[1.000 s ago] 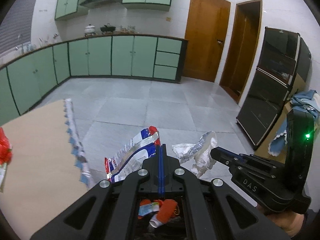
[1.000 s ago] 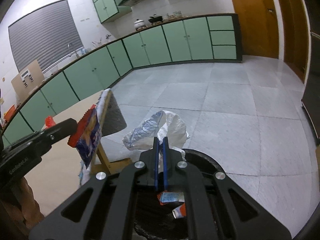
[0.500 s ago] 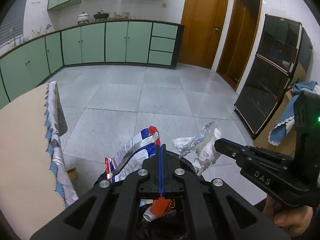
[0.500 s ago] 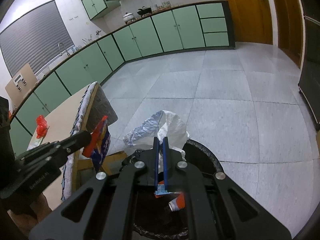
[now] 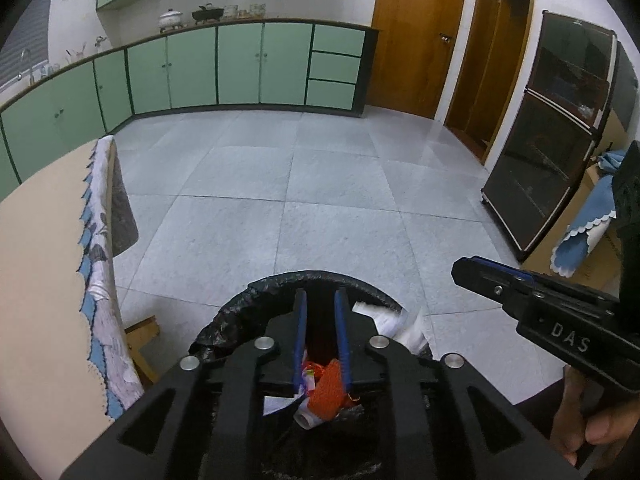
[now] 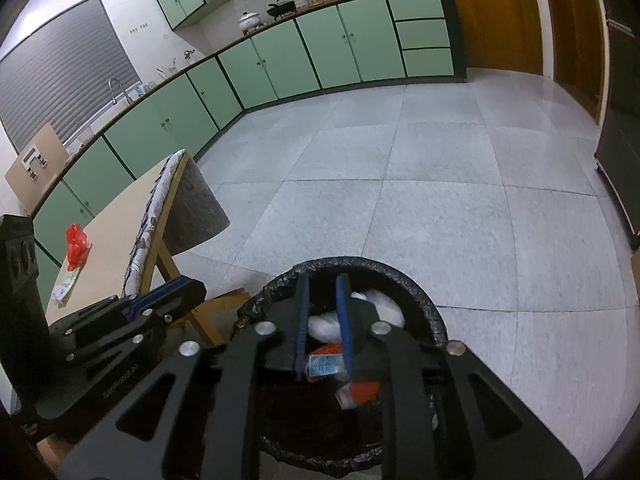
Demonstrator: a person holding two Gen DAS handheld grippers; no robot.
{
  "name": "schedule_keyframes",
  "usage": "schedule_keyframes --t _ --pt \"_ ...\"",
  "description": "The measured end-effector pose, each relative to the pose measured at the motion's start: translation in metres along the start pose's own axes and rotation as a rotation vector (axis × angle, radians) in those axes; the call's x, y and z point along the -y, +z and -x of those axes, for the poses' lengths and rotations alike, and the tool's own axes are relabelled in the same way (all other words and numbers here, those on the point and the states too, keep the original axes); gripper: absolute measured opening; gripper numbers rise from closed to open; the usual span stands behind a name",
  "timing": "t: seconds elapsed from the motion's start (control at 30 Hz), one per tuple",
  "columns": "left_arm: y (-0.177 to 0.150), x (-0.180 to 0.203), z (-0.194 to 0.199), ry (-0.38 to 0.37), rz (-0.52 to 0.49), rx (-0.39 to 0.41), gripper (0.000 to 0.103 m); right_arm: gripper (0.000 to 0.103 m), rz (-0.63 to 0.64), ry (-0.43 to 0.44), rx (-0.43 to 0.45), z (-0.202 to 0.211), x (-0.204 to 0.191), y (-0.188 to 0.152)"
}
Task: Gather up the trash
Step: 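Carry the packet and plastic over the black bin and release both, then return to the table and grasp the red plastic bag with the right tool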
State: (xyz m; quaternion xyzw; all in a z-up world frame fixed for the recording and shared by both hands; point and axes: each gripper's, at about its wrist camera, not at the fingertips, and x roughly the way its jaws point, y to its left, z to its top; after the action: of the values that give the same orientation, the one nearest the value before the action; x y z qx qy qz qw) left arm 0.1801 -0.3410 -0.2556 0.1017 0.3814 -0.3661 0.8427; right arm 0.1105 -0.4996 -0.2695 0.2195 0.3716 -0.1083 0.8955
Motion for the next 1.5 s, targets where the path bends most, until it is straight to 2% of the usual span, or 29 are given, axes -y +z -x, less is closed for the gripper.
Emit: schedule_keyframes --t 0.07,0.2,0.23,0.33,0.43,0.5,0.57,0.63,0.77,0.87,1.0,1.13,1.27,1.5 --pt "-0.002 -0.001 0.001 0.007 0.003 0.0 0.02 0.02 0.004 -0.002 -0.008 -0.002 0.001 -0.002" --pt "-0.006 -0.01 0.01 0.033 0.012 0.008 0.02 0.02 0.018 -0.004 0.009 0.003 -0.002 -0.001" --pt "-0.006 -0.012 0.013 0.044 0.012 0.013 0.022 0.02 0.023 -0.003 0.012 0.004 -0.004 -0.001" --pt "-0.009 -0.024 0.038 0.116 0.013 0.053 0.04 0.026 0.065 0.008 0.02 0.008 -0.022 0.0" --pt "-0.015 -0.057 0.071 0.178 0.059 0.086 0.041 0.034 0.125 0.014 0.017 0.006 -0.046 -0.002" --pt "-0.022 -0.088 0.095 0.243 0.098 0.104 0.044 0.04 0.18 0.027 0.009 0.003 -0.074 -0.003" --pt "-0.031 -0.119 0.119 0.309 0.138 0.125 0.051 0.048 0.222 0.061 0.007 0.002 -0.101 -0.005" --pt "-0.04 -0.147 0.14 0.373 0.166 0.145 0.055 0.051 0.287 0.093 0.018 0.002 -0.138 -0.006" --pt "-0.06 -0.209 0.183 0.495 0.232 0.171 0.057 0.053 0.353 0.177 0.02 -0.004 -0.2 -0.005" --pt "-0.072 -0.252 0.21 0.547 0.293 0.194 0.059 0.053 0.42 0.22 0.02 -0.013 -0.252 -0.005" --pt "-0.081 -0.296 0.235 0.613 0.32 0.223 0.065 0.055 0.492 0.267 0.01 -0.028 -0.317 -0.004" --pt "-0.087 -0.335 0.246 0.633 0.354 0.237 0.065 0.06 0.53 0.305 0.002 -0.041 -0.365 -0.003" --pt "-0.092 -0.371 0.241 0.646 0.372 0.224 0.065 0.061 0.557 0.323 -0.009 -0.065 -0.415 -0.004" --pt "-0.09 -0.412 0.235 0.621 0.382 0.249 0.065 0.061 0.588 0.301 0.0 -0.108 -0.471 -0.002"
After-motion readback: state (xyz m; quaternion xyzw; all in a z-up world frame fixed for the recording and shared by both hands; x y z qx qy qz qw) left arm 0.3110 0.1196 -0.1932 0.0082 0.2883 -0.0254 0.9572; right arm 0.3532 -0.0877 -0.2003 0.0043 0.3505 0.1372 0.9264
